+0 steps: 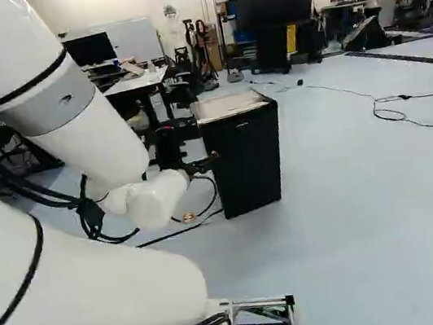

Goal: Open the fridge door

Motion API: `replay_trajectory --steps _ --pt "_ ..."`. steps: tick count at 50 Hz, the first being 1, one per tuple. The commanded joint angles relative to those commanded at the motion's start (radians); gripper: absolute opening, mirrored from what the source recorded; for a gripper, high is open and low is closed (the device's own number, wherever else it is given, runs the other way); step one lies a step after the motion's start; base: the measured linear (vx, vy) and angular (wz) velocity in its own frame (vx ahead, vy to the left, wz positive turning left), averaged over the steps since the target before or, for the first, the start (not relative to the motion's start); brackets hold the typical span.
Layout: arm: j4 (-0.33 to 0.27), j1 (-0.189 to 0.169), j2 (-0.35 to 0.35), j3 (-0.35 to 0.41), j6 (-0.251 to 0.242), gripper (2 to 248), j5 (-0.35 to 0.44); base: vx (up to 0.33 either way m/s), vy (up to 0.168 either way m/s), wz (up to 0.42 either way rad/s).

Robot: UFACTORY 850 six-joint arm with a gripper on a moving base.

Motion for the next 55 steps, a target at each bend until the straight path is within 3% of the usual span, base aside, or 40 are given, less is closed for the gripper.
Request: replay_trajectory --steps 55 --pt "0.0 0.0 -0.038 -0.032 0.0 247 0.0 0.0 0.0 0.0"
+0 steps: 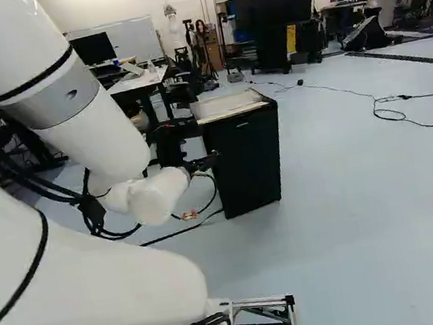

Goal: Open the fridge door

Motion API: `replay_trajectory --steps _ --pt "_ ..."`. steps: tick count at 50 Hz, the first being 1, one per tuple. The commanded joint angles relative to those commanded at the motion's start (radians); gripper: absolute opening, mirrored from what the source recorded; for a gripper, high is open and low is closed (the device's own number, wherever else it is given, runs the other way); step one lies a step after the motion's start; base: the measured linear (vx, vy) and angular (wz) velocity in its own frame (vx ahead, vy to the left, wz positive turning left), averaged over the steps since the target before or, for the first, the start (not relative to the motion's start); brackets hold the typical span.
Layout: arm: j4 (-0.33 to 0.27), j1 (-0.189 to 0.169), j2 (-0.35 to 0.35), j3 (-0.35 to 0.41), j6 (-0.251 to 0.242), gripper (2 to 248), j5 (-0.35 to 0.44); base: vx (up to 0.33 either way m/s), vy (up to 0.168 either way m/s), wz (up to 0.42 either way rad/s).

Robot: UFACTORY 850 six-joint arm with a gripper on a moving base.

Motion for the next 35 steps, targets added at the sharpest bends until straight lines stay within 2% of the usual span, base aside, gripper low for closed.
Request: replay_trajectory --steps 35 --pt "0.0 0.017 -0.09 -0.08 0.0 247 0.0 0.0 0.0 0.0"
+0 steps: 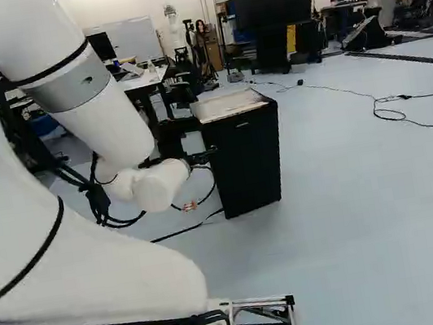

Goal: Open the fridge door

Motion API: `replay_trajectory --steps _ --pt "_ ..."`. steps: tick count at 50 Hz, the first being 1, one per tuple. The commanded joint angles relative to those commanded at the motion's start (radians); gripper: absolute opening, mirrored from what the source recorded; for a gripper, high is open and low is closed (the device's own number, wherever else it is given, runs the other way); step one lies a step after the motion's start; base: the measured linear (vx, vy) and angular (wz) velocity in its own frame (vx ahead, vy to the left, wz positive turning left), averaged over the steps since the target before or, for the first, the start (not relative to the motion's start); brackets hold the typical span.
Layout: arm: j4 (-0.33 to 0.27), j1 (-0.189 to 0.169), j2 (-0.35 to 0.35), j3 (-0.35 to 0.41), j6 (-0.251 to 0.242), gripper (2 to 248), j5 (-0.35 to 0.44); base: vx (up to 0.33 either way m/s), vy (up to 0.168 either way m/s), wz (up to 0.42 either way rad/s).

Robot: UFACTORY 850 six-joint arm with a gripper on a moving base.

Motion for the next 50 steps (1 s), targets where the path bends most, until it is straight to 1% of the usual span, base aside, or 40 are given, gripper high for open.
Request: replay_trajectory --steps 11,25,37,50 --pt "0.0 0.02 -0.044 -0.041 0.0 247 0.0 0.0 0.0 0.0" --pt "0.013 0.045 -0.118 -0.113 0.0 247 0.0 0.0 0.0 0.0" --pt "0.046 0.067 -0.182 -0.177 0.0 247 0.0 0.0 0.0 0.0" --pt "0.098 0.092 -0.244 -0.244 0.0 247 0.0 0.0 0.0 0.0"
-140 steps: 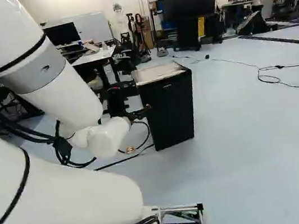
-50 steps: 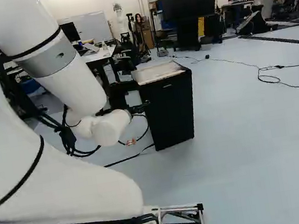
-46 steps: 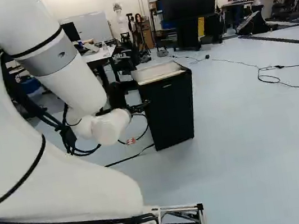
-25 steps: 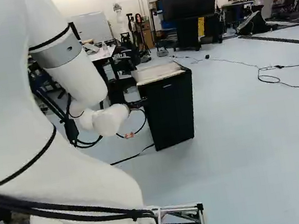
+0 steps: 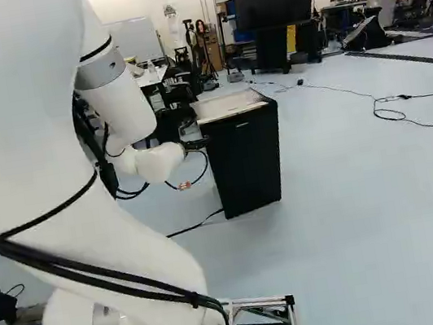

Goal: Open the fridge door

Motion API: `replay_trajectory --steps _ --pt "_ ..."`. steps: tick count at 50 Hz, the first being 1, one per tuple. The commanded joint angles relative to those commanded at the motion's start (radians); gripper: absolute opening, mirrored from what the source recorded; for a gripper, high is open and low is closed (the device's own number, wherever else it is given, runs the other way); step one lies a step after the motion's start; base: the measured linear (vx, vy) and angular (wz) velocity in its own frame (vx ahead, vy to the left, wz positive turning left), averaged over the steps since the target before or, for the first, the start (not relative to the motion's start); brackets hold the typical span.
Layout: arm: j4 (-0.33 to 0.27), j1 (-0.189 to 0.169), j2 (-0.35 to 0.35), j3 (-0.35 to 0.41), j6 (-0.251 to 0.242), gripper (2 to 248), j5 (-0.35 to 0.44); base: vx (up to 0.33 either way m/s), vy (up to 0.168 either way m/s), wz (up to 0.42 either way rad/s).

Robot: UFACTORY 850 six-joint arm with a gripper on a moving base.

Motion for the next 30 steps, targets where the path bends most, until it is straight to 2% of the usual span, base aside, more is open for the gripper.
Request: replay_trajectory --steps 30 --pt "0.152 0.072 -0.114 -0.127 0.0 247 0.0 0.0 0.0 0.0"
